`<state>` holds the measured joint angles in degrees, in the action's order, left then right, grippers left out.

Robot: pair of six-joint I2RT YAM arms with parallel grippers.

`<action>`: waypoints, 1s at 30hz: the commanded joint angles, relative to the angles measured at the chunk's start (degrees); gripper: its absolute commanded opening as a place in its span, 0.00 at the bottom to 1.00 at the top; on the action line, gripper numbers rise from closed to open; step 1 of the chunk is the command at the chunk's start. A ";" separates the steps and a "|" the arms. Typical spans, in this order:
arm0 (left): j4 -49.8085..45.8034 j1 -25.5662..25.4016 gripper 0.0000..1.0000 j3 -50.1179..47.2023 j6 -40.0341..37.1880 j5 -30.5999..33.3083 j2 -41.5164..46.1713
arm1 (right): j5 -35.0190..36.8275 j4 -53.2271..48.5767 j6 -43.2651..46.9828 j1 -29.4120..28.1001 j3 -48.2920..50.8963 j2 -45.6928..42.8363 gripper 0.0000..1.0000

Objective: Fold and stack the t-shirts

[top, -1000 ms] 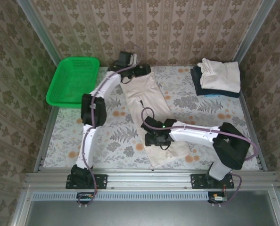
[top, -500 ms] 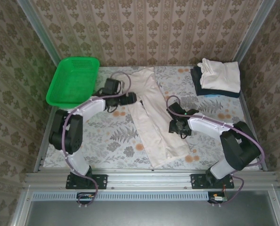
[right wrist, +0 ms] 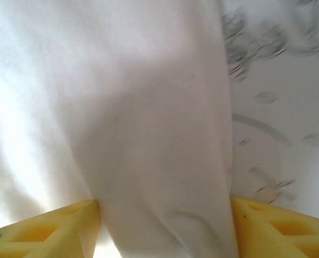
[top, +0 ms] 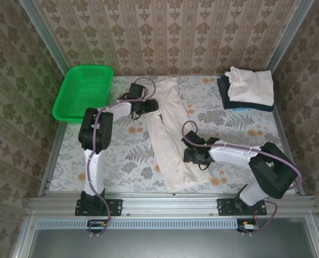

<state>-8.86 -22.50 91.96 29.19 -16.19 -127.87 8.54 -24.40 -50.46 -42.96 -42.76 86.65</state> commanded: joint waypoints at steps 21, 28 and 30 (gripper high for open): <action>-8.12 3.05 0.81 -27.95 -7.10 -1.31 30.04 | -6.79 -4.57 -10.45 -8.22 11.37 -19.28 0.65; -6.86 -10.89 0.81 -54.92 0.38 5.01 48.43 | -9.22 -1.14 -10.32 -10.91 11.21 -15.17 0.64; -6.39 -14.64 0.77 -59.55 3.61 5.37 50.97 | -9.11 -1.08 -10.12 -11.00 11.12 -14.39 0.63</action>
<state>-14.96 -34.17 37.58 27.18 -14.06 -79.68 0.69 -26.06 -60.20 -53.54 -31.38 71.09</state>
